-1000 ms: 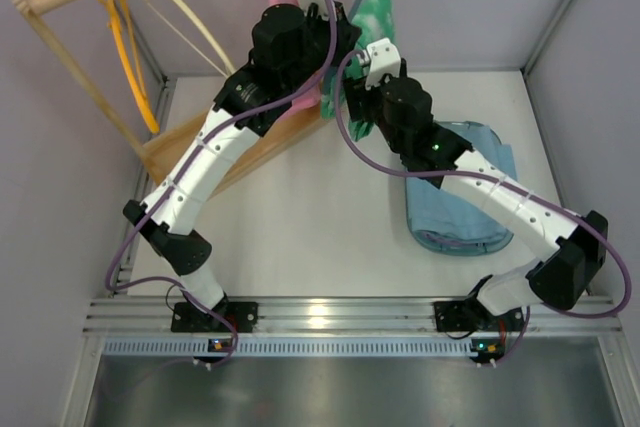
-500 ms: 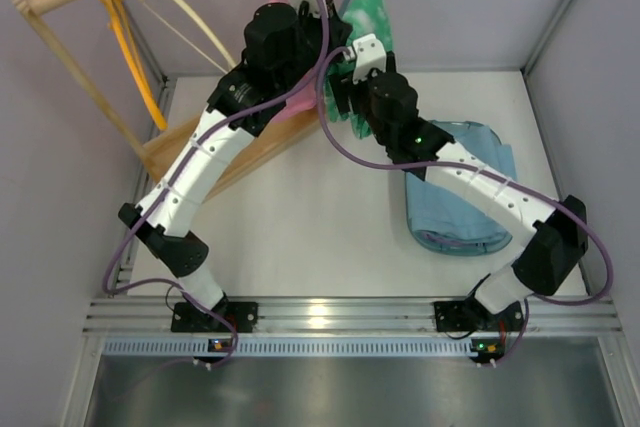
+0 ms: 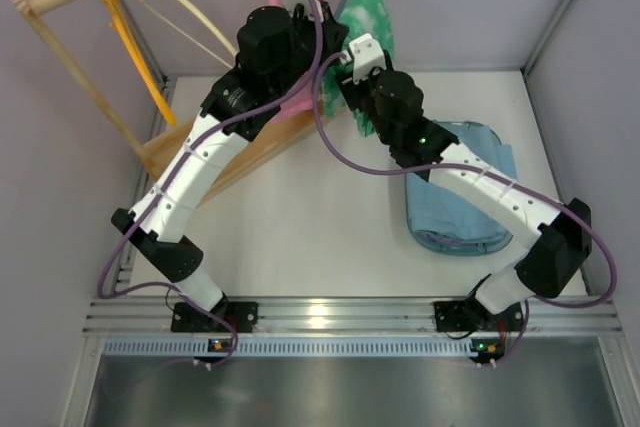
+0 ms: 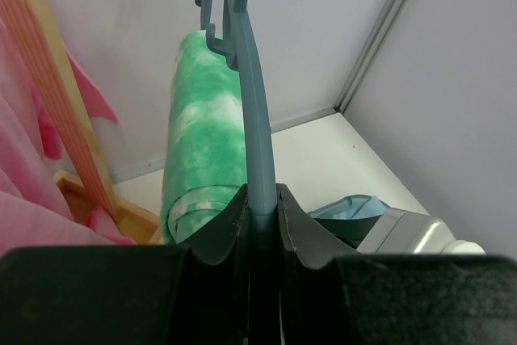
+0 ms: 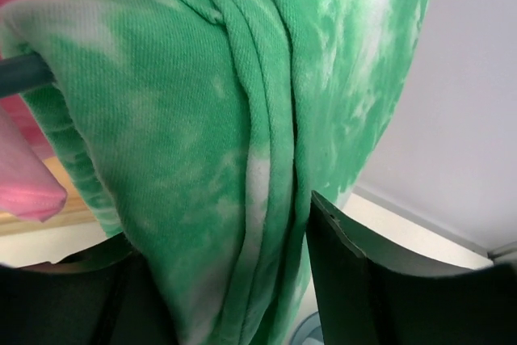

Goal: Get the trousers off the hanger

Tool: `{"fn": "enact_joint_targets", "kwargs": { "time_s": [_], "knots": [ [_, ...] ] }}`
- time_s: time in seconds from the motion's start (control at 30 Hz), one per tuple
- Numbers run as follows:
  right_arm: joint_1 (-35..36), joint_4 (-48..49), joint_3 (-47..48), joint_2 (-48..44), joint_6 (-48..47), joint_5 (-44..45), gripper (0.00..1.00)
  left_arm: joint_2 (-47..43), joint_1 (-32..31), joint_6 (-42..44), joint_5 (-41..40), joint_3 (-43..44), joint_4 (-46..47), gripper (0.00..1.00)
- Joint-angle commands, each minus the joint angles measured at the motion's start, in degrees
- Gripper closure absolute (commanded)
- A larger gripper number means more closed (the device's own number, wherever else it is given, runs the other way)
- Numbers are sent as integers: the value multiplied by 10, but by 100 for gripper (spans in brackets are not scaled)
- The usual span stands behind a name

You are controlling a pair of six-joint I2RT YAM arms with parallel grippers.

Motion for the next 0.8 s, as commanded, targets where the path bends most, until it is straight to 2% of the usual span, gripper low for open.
{"fn": "enact_joint_targets", "kwargs": {
  "time_s": [0.0, 0.07, 0.1, 0.17, 0.2, 0.3, 0.47, 0.53, 0.63, 0.77],
  "knots": [
    [-6, 14, -1, -5, -44, -2, 46, -57, 0, 0, 7, 21, 151, 100],
    [-6, 20, -7, -8, -51, -3, 55, -58, 0, 4, 0, 20, 150, 100],
    [-7, 22, -9, -13, -52, -12, 65, -57, 0, 8, -2, 20, 151, 100],
    [-14, 23, -15, -22, -47, -22, 71, -56, 1, 9, -5, 20, 150, 100],
    [-16, 21, -17, -30, -41, -41, 82, -54, 1, 10, -5, 20, 151, 100],
    [-34, 14, -20, -49, -6, -80, 100, -48, 1, 13, -11, 20, 151, 100],
    [-59, -23, -6, -63, 4, -100, 98, -43, 1, 22, -19, 18, 150, 100],
    [-69, -29, -2, -69, 5, -118, 91, -41, 3, 22, -16, 22, 151, 100],
    [-90, -50, 4, -70, 20, -153, 61, -39, 5, 19, -13, 25, 150, 100],
    [-110, -54, 5, -56, 32, -171, 55, -41, 7, 7, 2, 26, 150, 100]
  ]
}}
